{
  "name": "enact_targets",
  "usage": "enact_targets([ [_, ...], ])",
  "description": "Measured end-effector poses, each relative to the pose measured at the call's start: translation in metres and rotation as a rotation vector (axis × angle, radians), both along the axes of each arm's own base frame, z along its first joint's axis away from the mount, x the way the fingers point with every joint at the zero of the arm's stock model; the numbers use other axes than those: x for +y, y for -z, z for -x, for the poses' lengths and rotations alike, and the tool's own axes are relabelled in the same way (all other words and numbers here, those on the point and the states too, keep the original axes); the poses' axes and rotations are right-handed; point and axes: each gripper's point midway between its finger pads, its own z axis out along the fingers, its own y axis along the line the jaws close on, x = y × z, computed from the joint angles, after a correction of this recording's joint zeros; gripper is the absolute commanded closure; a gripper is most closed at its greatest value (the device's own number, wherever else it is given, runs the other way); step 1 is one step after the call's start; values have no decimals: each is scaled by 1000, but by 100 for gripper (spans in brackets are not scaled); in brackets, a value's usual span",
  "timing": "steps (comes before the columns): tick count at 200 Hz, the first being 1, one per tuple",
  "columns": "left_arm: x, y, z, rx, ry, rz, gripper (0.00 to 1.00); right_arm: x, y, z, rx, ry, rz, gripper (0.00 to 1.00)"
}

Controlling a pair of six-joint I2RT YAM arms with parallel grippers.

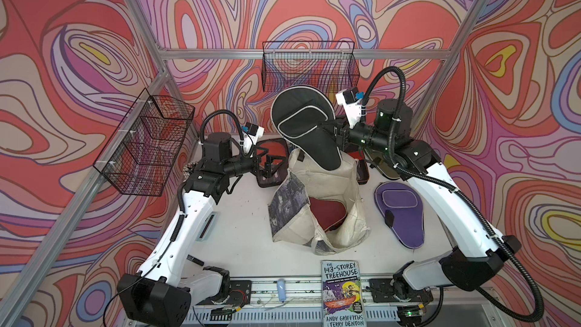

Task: Remove the ping pong set from the canvas bag
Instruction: Pick up the ping pong set from the canvas bag.

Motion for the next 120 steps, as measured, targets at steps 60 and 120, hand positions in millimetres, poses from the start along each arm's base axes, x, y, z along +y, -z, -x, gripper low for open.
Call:
enact_targets([
  [60, -18, -37, -17, -106, 84, 313, 0, 25, 5, -8, 82, -110, -231, 100],
  [120, -21, -54, -23, -118, 146, 444, 97, 28, 24, -16, 167, -125, -352, 100],
])
